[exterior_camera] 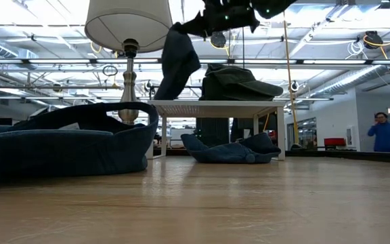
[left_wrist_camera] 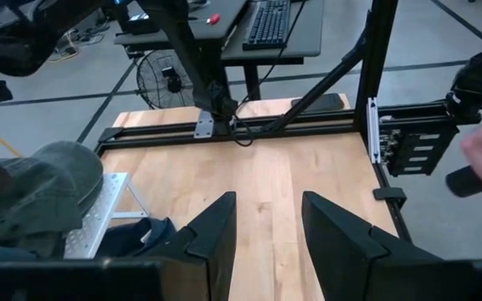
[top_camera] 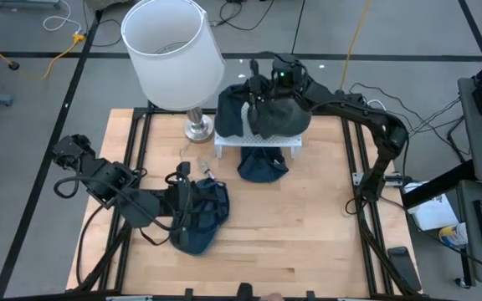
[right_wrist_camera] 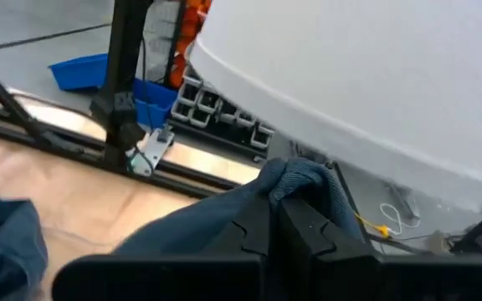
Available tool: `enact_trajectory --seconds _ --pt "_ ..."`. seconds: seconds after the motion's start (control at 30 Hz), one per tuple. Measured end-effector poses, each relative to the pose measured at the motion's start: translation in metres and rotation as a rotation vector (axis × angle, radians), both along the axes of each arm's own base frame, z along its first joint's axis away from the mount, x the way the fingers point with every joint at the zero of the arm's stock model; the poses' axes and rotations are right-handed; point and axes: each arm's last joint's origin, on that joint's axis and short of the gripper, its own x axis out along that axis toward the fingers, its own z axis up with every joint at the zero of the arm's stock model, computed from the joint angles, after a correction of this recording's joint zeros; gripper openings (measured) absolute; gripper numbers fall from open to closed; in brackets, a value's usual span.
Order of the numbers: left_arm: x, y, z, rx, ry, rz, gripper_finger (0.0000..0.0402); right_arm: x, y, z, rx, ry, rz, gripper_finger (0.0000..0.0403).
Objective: Pick & Place hat
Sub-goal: Put the top right blue cap on the shelf
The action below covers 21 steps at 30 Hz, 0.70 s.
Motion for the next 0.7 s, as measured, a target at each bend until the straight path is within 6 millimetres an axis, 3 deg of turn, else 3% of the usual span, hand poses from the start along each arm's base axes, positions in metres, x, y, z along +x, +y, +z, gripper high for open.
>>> enact_trajectory --seconds 0.27,0.53,0.7 --pt "0.000 0.002 -0.002 0.012 0.018 0.007 0.0141 -0.004 -0.016 -0.008 -0.155 -0.004 0.084 0.0000" --pt "0.003 0.007 -0.002 0.011 0.019 0.025 0.0141 -0.009 -0.020 -0.012 -0.174 0.049 0.072 0.0000" --pt "0.003 0.007 -0.002 0.010 0.020 0.025 0.0140 -0.011 -0.016 0.001 -0.160 -0.053 0.153 0.0000"
